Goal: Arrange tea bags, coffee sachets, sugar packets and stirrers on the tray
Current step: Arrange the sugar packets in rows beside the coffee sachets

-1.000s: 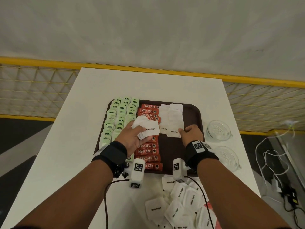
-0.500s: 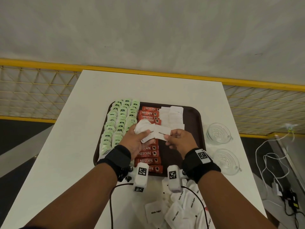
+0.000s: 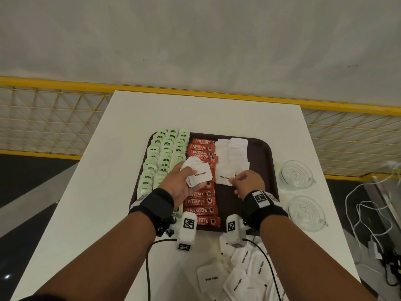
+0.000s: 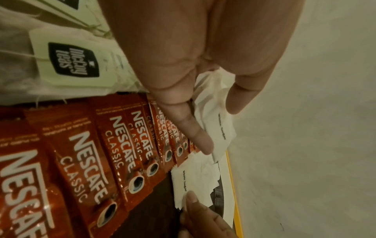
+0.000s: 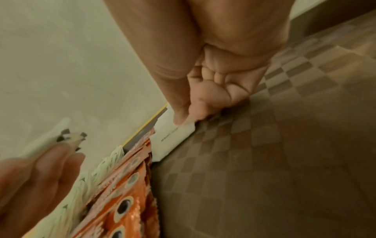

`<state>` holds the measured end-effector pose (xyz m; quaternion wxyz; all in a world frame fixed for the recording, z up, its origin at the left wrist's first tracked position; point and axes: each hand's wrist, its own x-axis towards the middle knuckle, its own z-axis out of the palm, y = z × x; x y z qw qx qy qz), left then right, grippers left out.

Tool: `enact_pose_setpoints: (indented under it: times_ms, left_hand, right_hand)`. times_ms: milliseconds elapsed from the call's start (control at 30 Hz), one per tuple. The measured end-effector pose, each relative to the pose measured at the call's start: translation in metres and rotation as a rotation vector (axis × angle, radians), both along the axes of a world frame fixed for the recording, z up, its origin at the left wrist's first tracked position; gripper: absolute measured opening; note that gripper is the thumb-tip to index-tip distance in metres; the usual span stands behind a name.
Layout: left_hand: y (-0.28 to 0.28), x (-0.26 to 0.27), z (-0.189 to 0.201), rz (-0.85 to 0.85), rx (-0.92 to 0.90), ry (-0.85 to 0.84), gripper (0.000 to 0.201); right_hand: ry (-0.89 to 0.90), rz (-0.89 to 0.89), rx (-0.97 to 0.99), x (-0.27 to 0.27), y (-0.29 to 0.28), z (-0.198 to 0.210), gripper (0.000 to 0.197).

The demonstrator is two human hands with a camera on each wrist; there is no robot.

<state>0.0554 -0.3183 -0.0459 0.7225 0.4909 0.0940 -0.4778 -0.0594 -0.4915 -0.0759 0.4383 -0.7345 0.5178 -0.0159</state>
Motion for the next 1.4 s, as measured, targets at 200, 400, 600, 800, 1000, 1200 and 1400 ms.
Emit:
enact_pose_setpoints:
  times_ms: [200,400,600,800,1000,1200,1400]
  left_hand:
    - [-0.006,-0.005,-0.004,-0.021,0.016,-0.040,0.051]
    - [-0.012,-0.013,-0.008,-0.039,0.028,-0.067,0.052]
    - [-0.008,-0.011,-0.012,-0.029,0.026,-0.004,0.048]
    - [-0.008,-0.014,-0.014,-0.048,0.050,-0.026,0.049]
    - [-0.009,-0.015,-0.013,-0.083,0.075,-0.080,0.052]
    - [-0.012,-0.018,-0.007,-0.086,0.077,-0.124,0.054]
    - [-0.015,-0.023,-0.004,-0.124,0.067,-0.176,0.058]
  right_hand:
    - [-0.166,0.126,0.081,0.006,0.016,0.027,0.028]
    - [-0.312,0.139,0.224,-0.009,0.031,0.028,0.014]
    - [-0.242,-0.068,0.166,-0.032,0.004,0.004,0.015]
    - [-0.053,-0.016,-0.003,-0.030,-0.016,-0.006,0.011]
    - [0.093,-0.003,-0.105,-0.026,-0.023,-0.010,0.025]
    - [-0.090,0.168,-0.086,-0.020,-0.002,0.027,0.031]
    - [-0.329,0.205,0.314,-0.021,0.021,0.038,0.020]
